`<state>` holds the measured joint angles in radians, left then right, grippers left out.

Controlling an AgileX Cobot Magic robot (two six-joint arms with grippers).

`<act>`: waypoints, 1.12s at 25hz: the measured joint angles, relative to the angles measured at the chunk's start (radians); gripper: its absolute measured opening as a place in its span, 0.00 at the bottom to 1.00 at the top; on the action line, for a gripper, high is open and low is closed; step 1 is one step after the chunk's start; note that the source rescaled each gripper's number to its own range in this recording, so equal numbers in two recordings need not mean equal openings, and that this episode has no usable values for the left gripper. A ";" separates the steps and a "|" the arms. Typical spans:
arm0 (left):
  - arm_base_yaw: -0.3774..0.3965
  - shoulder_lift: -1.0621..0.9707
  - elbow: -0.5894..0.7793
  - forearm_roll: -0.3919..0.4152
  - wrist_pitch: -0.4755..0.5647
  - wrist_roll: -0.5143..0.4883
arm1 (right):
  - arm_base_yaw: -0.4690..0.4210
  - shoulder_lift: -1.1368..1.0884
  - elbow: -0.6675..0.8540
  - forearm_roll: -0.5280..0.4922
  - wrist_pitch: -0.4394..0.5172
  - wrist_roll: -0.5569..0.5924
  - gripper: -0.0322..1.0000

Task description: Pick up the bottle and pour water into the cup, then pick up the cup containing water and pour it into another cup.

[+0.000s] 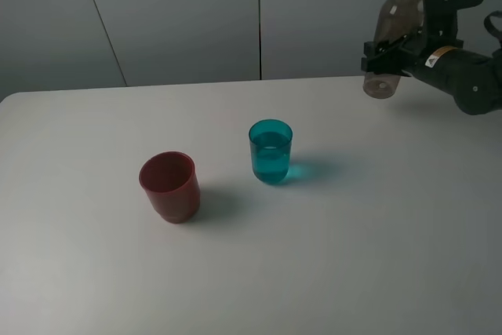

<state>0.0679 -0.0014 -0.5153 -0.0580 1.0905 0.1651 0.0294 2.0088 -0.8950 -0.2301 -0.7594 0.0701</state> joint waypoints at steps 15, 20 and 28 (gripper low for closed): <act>0.000 0.000 0.000 0.000 0.000 0.000 | -0.019 0.111 -0.050 -0.018 0.010 0.038 0.03; 0.000 0.000 0.000 0.000 0.000 0.000 | -0.019 0.115 -0.050 -0.020 0.010 0.048 0.03; 0.000 0.000 0.000 0.000 0.000 0.000 | -0.019 0.115 -0.050 -0.044 0.029 0.093 0.03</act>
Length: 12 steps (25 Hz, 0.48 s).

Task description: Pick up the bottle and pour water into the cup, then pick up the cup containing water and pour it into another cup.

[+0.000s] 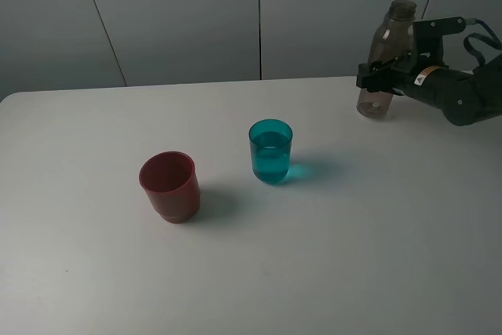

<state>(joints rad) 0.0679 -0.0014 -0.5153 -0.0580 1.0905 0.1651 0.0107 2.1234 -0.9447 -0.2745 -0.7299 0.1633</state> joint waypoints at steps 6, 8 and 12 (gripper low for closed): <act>0.000 0.000 0.000 0.000 0.000 0.000 | 0.000 0.000 0.000 -0.001 0.033 0.003 0.03; 0.000 0.000 0.000 0.000 0.000 0.000 | 0.000 0.000 0.000 -0.002 0.040 0.003 0.03; 0.000 0.000 0.000 0.000 0.000 0.000 | 0.000 0.000 0.000 -0.002 0.040 0.005 0.03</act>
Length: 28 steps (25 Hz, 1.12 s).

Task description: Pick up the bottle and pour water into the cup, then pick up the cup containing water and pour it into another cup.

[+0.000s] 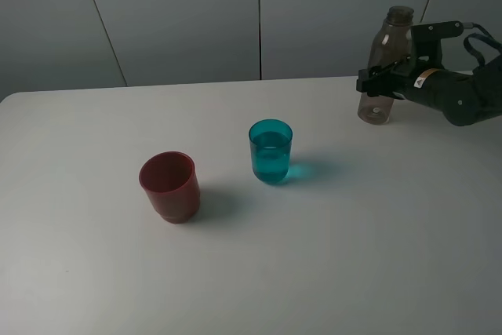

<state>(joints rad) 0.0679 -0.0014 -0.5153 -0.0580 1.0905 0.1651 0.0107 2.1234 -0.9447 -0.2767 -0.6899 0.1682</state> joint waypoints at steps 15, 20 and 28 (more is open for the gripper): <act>0.000 0.000 0.000 0.000 0.000 0.000 | 0.000 0.000 0.000 -0.023 0.000 0.008 0.94; 0.000 0.000 0.000 0.000 0.000 -0.002 | 0.000 -0.012 0.011 -0.027 0.000 0.023 0.99; 0.000 0.000 0.000 0.000 0.000 -0.002 | 0.000 -0.116 0.146 -0.024 0.008 -0.006 0.99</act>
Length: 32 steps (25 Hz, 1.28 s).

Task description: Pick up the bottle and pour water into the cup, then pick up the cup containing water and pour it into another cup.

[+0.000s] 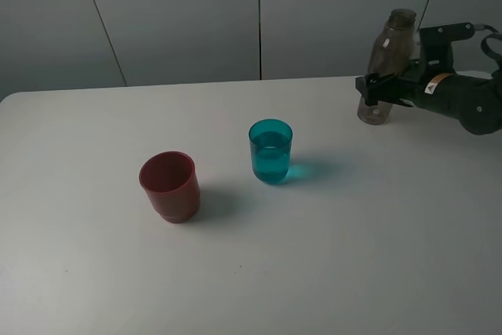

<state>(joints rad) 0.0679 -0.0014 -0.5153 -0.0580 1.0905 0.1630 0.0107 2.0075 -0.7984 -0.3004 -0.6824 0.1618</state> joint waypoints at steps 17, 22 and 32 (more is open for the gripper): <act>0.000 0.000 0.000 0.000 0.000 0.000 | 0.000 -0.435 0.399 0.000 0.048 -0.006 0.99; 0.000 0.000 0.000 0.000 0.000 0.000 | 0.004 -0.599 0.470 -0.004 0.197 0.023 0.99; 0.000 0.000 0.000 0.000 0.000 0.000 | 0.085 -0.732 0.483 -0.213 0.512 0.276 0.99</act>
<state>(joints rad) 0.0679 -0.0014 -0.5153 -0.0580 1.0905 0.1630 0.0960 1.2755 -0.3150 -0.5136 -0.1706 0.4373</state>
